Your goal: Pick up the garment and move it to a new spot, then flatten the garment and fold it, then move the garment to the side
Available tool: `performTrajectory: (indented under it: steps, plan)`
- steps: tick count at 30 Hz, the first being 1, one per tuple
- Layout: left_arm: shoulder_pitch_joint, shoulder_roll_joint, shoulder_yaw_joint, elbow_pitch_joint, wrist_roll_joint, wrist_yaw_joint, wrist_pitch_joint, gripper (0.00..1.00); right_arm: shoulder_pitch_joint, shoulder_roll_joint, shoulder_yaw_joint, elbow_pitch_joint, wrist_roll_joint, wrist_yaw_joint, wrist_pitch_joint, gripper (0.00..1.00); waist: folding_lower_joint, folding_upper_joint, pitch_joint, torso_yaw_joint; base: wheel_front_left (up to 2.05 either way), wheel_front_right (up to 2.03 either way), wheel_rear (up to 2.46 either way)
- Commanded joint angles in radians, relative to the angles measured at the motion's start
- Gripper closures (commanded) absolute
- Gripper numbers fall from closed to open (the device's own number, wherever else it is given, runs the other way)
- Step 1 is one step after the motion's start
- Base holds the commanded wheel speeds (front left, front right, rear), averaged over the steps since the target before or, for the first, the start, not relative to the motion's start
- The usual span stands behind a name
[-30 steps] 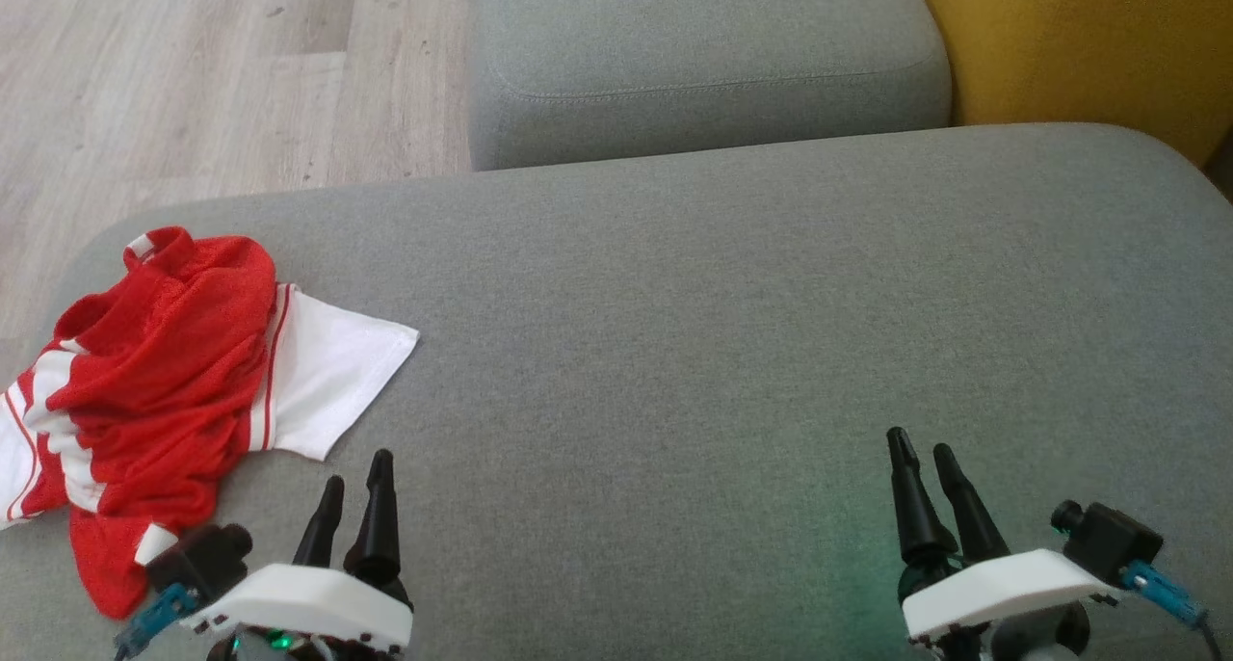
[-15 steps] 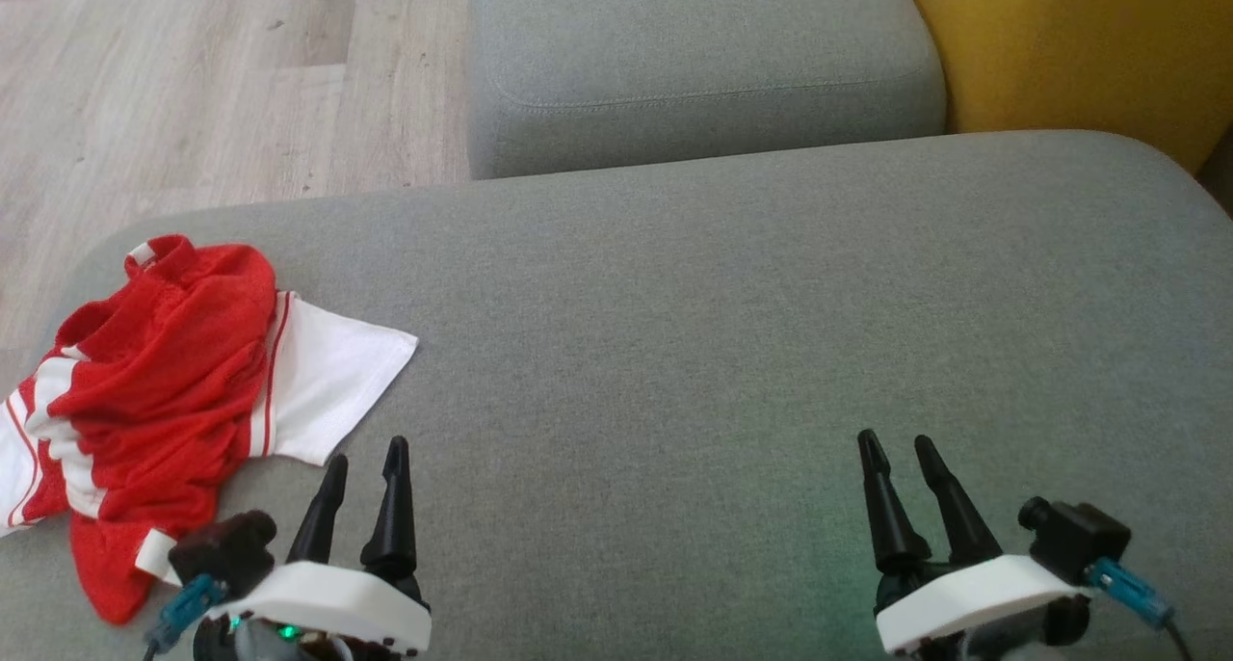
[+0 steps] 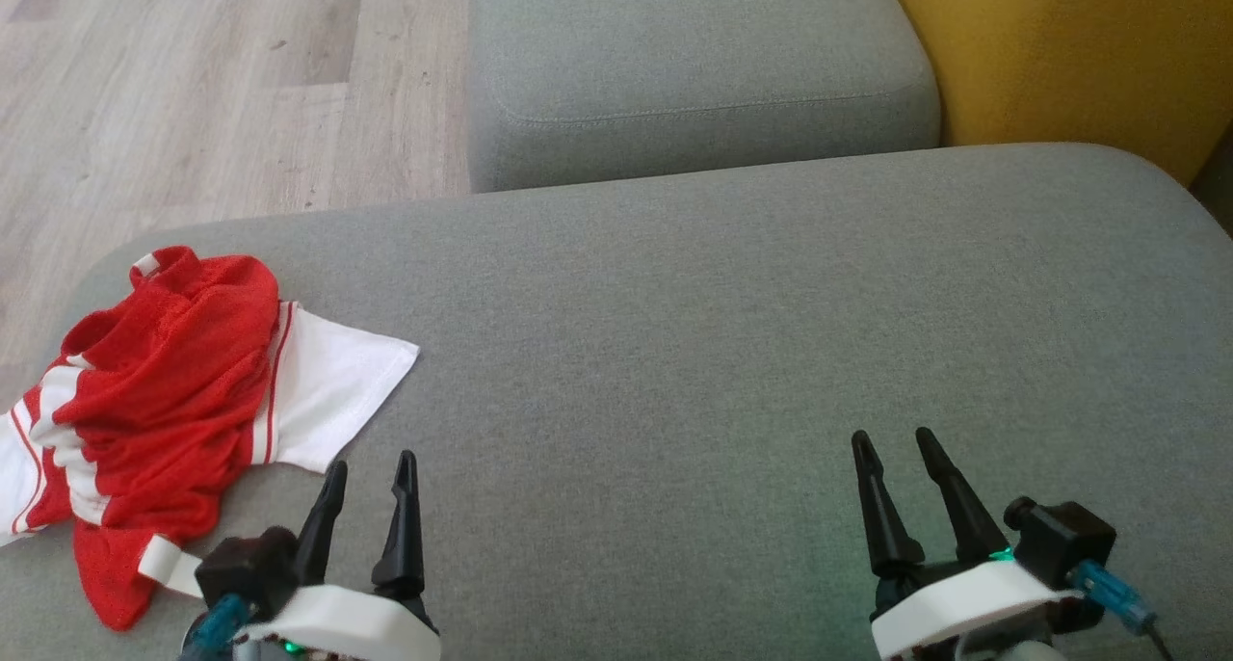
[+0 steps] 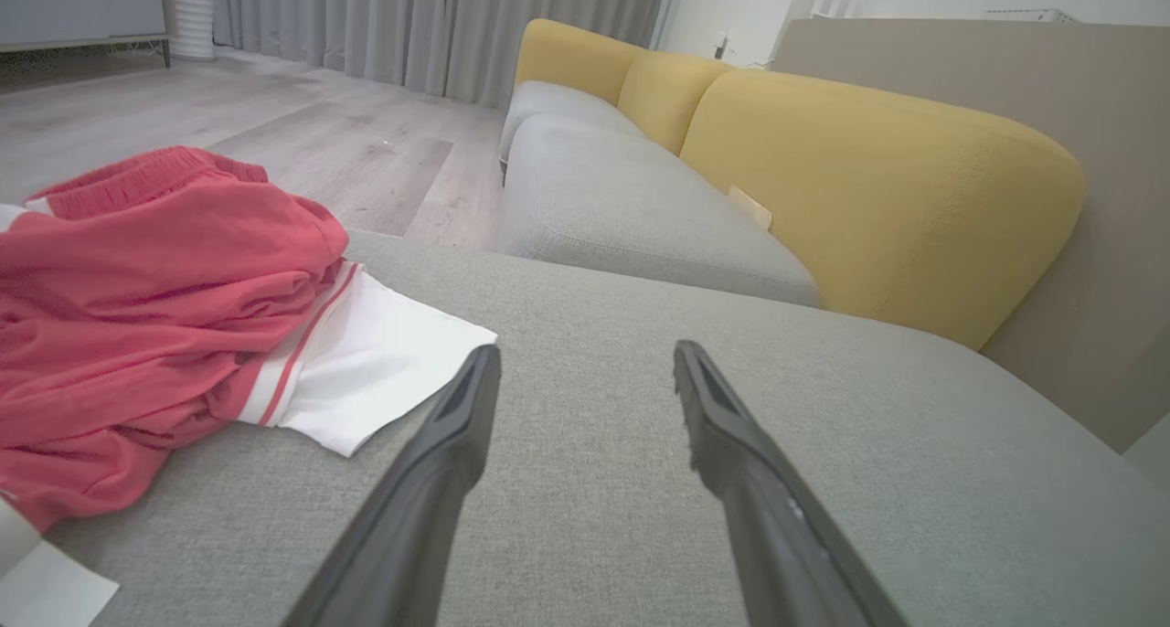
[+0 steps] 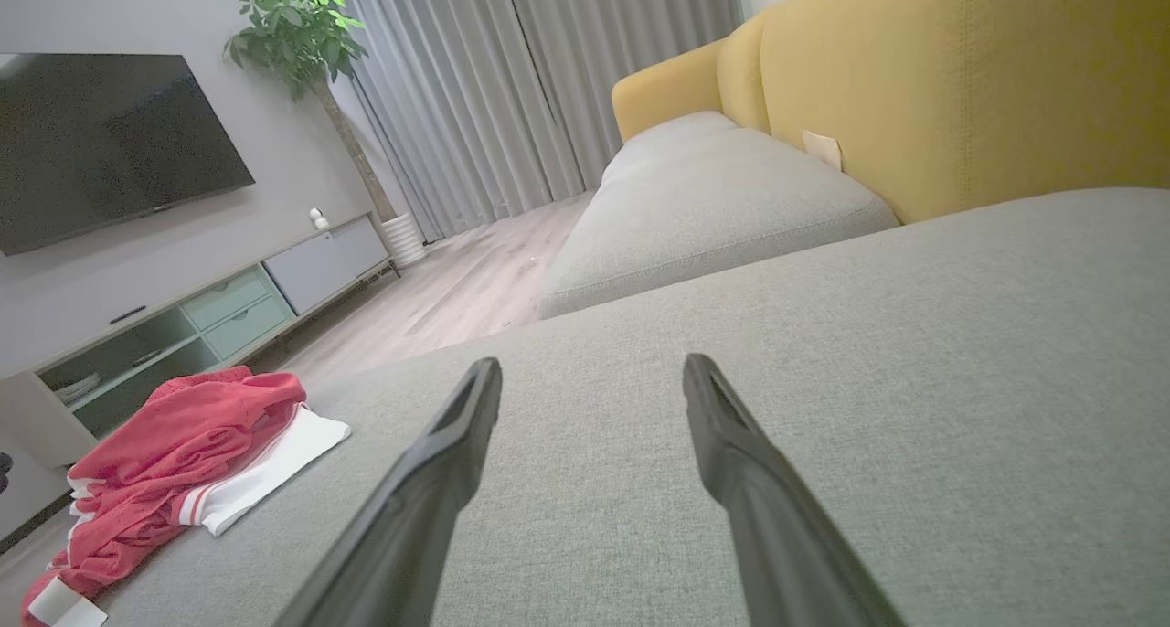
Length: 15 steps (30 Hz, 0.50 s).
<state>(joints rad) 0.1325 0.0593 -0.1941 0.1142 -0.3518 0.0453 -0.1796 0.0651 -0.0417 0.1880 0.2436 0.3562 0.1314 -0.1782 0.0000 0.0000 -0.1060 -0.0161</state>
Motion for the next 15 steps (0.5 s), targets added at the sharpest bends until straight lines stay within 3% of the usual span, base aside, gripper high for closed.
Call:
performTrajectory:
  steps: [1,15]
  plan:
    - [-0.033,0.009,0.019,-0.04,0.035,0.008,-0.019,0.0,-0.065,-0.007,0.021,-0.039,-0.032,-0.001,-0.019,0.0,0.0,0.0,0.0,-0.001,0.0,0.0,0.0]
    - [-0.001,-0.001,0.017,-0.052,0.201,0.016,-0.06,0.0,-0.066,-0.008,0.042,-0.058,-0.213,-0.001,-0.061,0.0,0.0,0.0,-0.008,-0.002,0.0,0.0,0.0]
